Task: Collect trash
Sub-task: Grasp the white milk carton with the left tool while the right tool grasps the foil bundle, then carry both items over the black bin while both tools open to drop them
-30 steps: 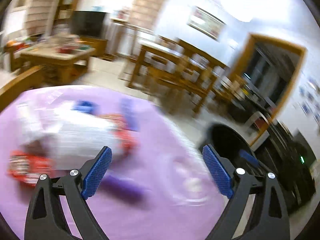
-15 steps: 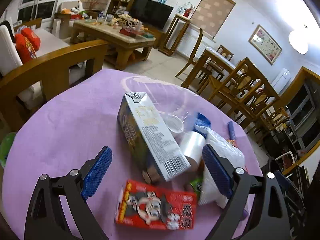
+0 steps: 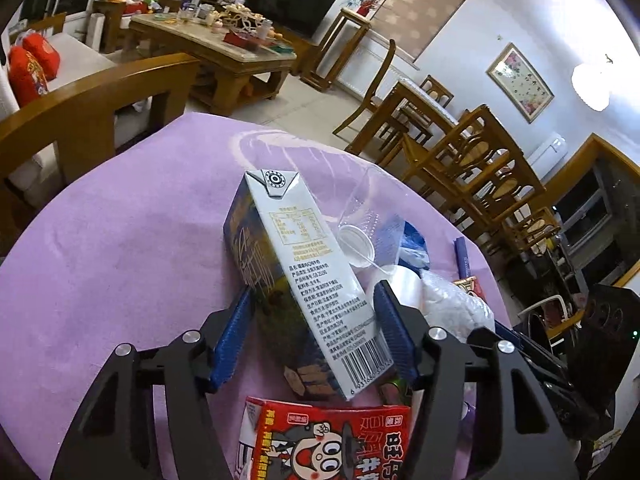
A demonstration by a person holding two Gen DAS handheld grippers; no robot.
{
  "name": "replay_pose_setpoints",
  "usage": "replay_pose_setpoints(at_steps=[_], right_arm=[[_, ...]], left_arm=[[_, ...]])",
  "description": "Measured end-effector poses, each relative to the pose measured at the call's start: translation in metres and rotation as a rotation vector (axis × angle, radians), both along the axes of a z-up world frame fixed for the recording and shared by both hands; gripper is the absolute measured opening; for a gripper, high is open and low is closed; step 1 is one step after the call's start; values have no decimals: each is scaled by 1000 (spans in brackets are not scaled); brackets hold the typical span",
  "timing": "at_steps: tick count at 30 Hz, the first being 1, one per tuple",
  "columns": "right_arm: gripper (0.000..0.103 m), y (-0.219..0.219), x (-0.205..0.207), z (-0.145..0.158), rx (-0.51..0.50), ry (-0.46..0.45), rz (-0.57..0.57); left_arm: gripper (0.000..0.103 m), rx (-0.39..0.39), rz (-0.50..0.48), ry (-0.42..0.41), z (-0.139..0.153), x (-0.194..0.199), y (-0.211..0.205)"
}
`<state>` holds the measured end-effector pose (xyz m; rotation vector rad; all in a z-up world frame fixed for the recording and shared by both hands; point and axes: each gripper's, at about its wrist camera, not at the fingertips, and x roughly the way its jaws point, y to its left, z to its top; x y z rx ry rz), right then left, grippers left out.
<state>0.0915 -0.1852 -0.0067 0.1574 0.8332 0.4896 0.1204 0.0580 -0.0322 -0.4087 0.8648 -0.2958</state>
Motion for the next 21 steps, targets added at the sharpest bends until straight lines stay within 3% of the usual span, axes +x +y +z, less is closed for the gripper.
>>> replay_pose_setpoints(at_steps=[2,5,15,21], right_arm=[[22,4,-3,5,9,-20,23],[13,6,-15,15,33,-63,39],[8,-3,-82,67,125,-208,40],[8,-16,-108,80,120,-236,28]], left_arm=[[54,9,-9,-9,3,-3,-3],[48,27,-21,-23,8,-9,-5],[42,66,-5,-35,17,-24,4],[42,165,-10,-46,21,-20,-16]])
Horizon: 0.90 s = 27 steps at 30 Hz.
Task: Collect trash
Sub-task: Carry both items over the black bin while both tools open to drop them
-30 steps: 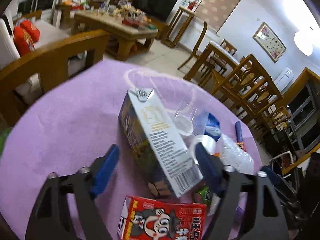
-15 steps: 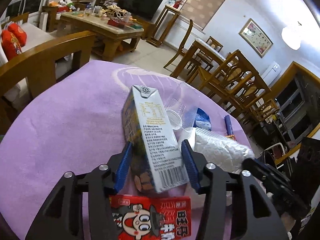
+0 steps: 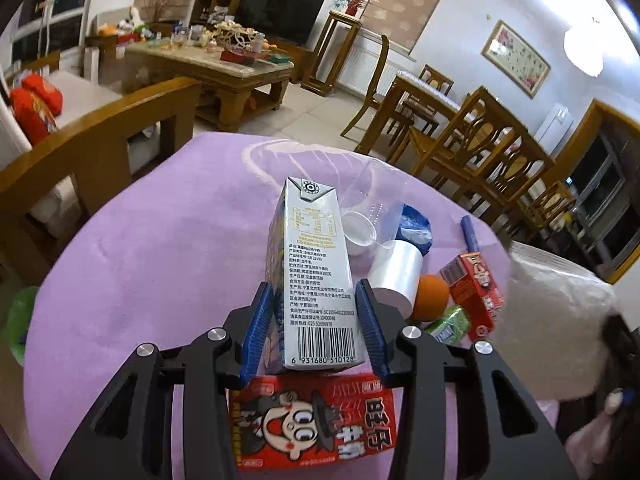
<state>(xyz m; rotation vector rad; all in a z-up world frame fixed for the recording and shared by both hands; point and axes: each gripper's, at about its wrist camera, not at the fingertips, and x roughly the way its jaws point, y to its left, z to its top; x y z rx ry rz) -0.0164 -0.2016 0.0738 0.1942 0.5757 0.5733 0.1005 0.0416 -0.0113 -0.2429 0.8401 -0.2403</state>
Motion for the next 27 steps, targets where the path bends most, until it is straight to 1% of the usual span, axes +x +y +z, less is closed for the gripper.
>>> replay_pose_setpoints(at_steps=[2,6,7,8,10,11,12,14,16,19,21,24,27], right_arm=[[8,-7,-7,1,7,-2,-8],[8,-21,-15,1,25,6,-24],[8,-24,-17,1,30,8,-28],[8,-29,-21,0,37,10,-34],[8,-40,-26,1,48,6,-44],[8,-45,-29,1,55,4,-50],[8,-45,-31,2,61,1,-55],[8,-53,-33,4,73,-6,-65],[8,-64,-38,8,87,-19,-82],[8,-88,-48,15,117,-40,-119],[8,-109,-56,20,137,-58,-153],[8,-140,-68,27,146,-89,-218],[8,-176,-82,31,159,-109,-291]], left_arm=[[42,33,11,-12,-2,4,-5],[42,82,31,25,-14,15,-10],[41,68,32,25,-17,15,-8],[39,32,45,13,-19,13,-3],[39,-21,58,-17,-16,5,4],[39,-31,51,-50,-9,-2,3],[39,-30,44,-66,-4,-5,1],[39,-49,18,-111,12,-17,-4],[39,-56,-15,-163,34,-32,-16],[39,-48,-77,-226,60,-50,-41],[39,-71,-142,-256,74,-60,-65],[39,-92,-232,-271,83,-67,-102],[39,-113,-322,-267,83,-69,-143]])
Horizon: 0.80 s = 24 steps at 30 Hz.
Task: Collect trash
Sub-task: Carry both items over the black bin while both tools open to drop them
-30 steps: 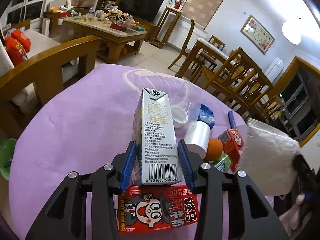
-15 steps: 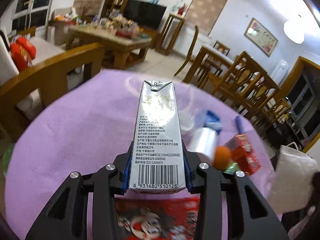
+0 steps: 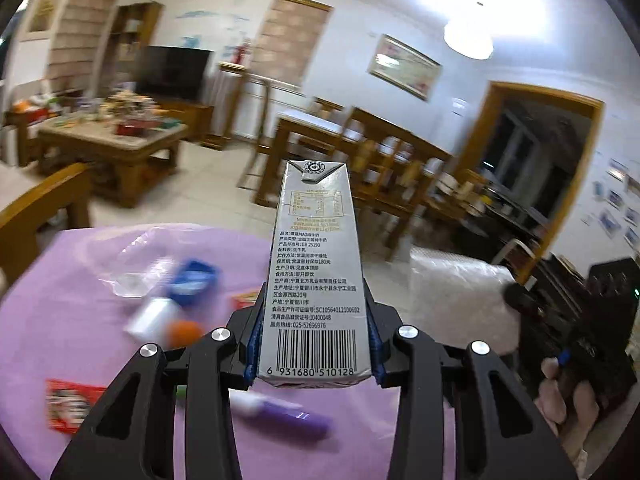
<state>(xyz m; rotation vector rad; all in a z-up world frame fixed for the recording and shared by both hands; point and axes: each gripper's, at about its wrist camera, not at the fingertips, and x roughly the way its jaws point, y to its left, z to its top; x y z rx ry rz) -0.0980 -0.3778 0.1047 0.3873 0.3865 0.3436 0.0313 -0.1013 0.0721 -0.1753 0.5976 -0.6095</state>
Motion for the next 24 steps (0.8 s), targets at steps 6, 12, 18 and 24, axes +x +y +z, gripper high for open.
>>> replay_pose_setpoints(at_steps=[6,12,18,24], right_arm=[[9,-80,-30,-4,29,-7,-183],[9,-150,-60,-28,34,25,-376],[9,-195,-73,-59,33,78,-474],[9,-222,-74,-85,41,142,-535]], left_arm=[[40,18,-147,25,-16,-2,-88],[39,50,-286,46,-34,-12,-162],[40,88,-387,73,-53,-21,-221],[40,145,-436,126,-80,-16,-265]])
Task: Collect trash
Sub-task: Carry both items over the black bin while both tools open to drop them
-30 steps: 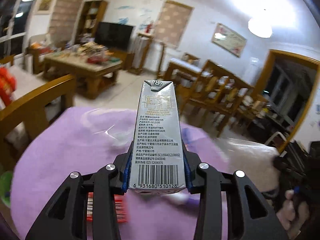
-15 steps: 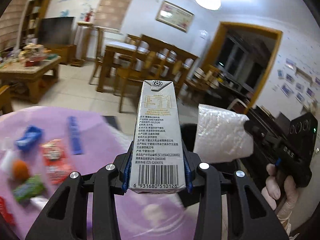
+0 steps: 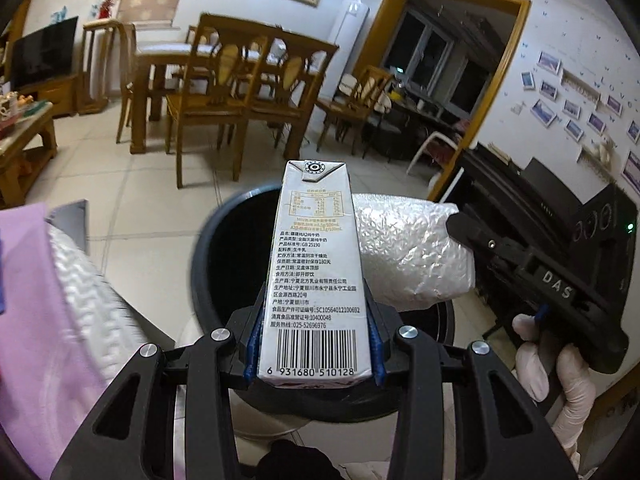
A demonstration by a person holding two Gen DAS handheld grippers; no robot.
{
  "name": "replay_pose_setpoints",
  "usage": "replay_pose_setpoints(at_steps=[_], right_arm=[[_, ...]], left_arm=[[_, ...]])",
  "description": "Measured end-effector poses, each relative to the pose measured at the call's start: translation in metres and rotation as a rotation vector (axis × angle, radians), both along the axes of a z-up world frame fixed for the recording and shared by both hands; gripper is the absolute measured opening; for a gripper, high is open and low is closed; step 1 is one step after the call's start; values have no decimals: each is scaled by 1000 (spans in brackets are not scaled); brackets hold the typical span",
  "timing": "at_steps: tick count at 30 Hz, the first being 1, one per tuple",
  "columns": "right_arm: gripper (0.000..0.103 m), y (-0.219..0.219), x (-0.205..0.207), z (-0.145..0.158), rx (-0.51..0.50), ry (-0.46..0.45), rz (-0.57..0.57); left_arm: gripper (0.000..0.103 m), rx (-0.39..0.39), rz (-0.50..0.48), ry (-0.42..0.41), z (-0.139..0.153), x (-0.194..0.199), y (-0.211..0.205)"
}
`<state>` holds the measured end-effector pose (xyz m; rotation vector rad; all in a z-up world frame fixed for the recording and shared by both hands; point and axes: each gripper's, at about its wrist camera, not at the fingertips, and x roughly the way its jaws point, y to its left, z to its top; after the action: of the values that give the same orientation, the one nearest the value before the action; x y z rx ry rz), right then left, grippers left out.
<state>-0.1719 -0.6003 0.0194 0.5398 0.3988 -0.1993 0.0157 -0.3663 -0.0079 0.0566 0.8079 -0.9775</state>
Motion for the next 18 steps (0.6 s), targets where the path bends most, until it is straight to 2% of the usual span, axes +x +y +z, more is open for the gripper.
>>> replay_pose_setpoints(at_steps=[6,9,11,13,15,16,17,18], right_arm=[[9,-23,8,-28,33,69,-21],[13,-24,15,-37,40,95,-18],[37,-24,20,-40,41,106,-9],[49,-22,23,-42,40,107,-5],[49,-18,22,-41,43,104,-2],[49,-17,23,-41,41,105,-1],[49,-14,23,-41,39,104,2],[50,-13,22,-41,38,103,3]], left_arm=[[40,64,-29,17,-20,-5,-27],[42,103,-32,17,-26,-6,-34],[43,130,-18,11,-27,-5,-37],[45,153,-9,6,-29,-3,-37],[63,173,4,-7,-28,-3,-37],[77,178,10,-19,-27,-4,-38],[82,180,16,-39,-26,-5,-36],[82,182,14,-49,-25,-6,-36]])
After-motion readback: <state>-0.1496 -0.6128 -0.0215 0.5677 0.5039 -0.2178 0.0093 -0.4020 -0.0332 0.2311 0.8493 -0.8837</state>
